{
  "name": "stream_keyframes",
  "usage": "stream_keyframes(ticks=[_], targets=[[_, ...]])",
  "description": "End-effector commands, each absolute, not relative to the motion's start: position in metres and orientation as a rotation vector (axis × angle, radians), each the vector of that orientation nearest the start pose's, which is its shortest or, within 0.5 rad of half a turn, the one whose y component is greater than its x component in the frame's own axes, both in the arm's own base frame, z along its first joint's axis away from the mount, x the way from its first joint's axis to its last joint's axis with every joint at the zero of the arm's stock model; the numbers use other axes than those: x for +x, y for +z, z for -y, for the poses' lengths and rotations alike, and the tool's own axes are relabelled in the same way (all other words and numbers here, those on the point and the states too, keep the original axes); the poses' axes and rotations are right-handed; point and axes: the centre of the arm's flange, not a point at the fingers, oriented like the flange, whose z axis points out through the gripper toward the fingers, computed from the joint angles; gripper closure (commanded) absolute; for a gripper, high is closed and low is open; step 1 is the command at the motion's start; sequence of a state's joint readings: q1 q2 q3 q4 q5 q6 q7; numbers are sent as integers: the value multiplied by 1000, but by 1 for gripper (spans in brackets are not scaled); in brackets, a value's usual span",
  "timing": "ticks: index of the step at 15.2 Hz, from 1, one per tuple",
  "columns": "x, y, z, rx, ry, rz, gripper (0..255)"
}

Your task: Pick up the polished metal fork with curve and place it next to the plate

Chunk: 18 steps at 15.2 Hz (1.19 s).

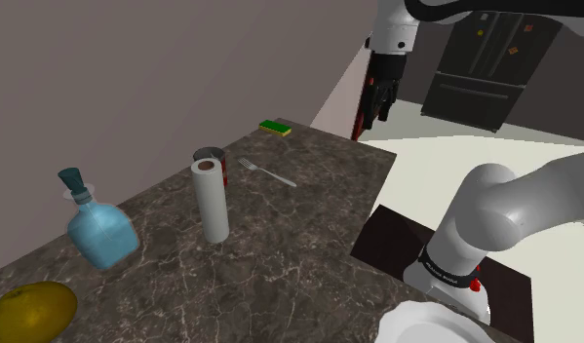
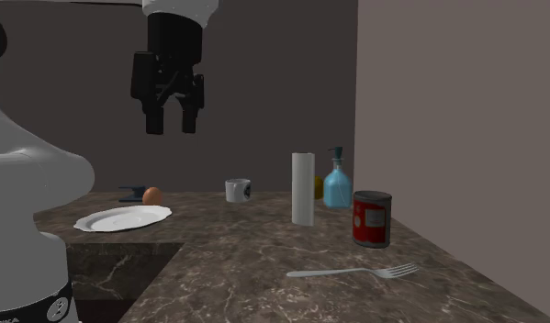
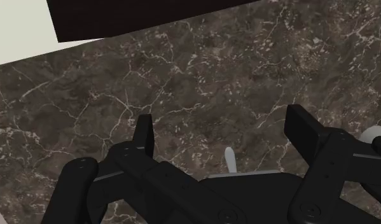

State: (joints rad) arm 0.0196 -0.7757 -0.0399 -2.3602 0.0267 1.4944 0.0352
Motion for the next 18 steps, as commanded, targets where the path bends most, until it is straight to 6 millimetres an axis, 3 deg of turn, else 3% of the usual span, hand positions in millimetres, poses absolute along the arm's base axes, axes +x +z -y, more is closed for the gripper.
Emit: stream_keyframes(ticks=[1, 18], targets=[[301, 579, 7, -3084, 141, -65, 0], [472, 461, -50, -3106, 27, -119, 0]])
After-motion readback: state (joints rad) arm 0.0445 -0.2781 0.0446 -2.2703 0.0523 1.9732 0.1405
